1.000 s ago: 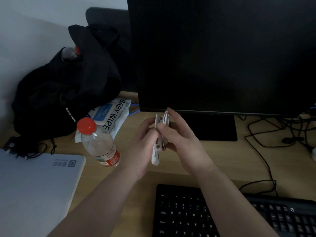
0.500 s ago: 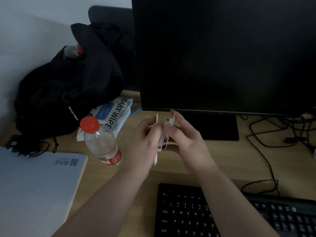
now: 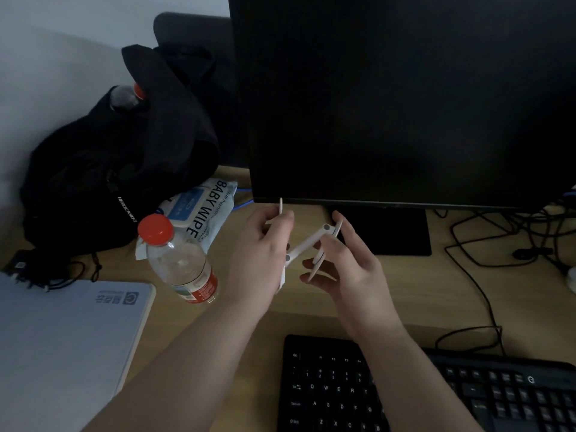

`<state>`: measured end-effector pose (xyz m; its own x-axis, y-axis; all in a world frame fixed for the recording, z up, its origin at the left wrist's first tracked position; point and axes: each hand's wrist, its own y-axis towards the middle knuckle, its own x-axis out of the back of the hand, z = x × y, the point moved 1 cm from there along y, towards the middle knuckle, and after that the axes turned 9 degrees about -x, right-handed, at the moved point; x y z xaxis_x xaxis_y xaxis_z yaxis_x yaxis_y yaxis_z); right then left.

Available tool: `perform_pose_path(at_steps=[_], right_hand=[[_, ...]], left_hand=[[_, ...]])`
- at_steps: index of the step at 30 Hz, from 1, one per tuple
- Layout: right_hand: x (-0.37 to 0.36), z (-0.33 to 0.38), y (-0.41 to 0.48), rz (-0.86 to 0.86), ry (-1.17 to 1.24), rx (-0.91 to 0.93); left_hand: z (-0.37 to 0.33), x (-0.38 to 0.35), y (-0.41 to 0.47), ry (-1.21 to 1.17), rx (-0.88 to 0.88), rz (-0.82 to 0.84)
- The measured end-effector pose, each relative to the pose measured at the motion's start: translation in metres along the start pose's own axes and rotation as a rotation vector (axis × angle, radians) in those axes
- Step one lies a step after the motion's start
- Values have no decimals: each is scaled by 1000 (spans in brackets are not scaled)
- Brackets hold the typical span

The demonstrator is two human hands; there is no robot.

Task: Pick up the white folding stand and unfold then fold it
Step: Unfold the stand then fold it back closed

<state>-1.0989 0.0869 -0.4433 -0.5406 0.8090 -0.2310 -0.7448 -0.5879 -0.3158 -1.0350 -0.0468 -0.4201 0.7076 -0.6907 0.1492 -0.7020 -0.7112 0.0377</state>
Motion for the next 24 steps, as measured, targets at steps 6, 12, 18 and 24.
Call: perform_pose_path(at_steps=[6,12,18,24], right_hand=[[4,-14,-11,-46,93,-50],[-1,-27,-24,-111,189,-67],[-9,-29,-27,-119,226,-87],[-9,-27,-15,6,386,-170]], left_hand=[[3,0,13,32,-12,-31],[4,-5,16,0,3,-47],[1,-6,14,70,-49,-101],[-8,-3,15,103,-20,-59]])
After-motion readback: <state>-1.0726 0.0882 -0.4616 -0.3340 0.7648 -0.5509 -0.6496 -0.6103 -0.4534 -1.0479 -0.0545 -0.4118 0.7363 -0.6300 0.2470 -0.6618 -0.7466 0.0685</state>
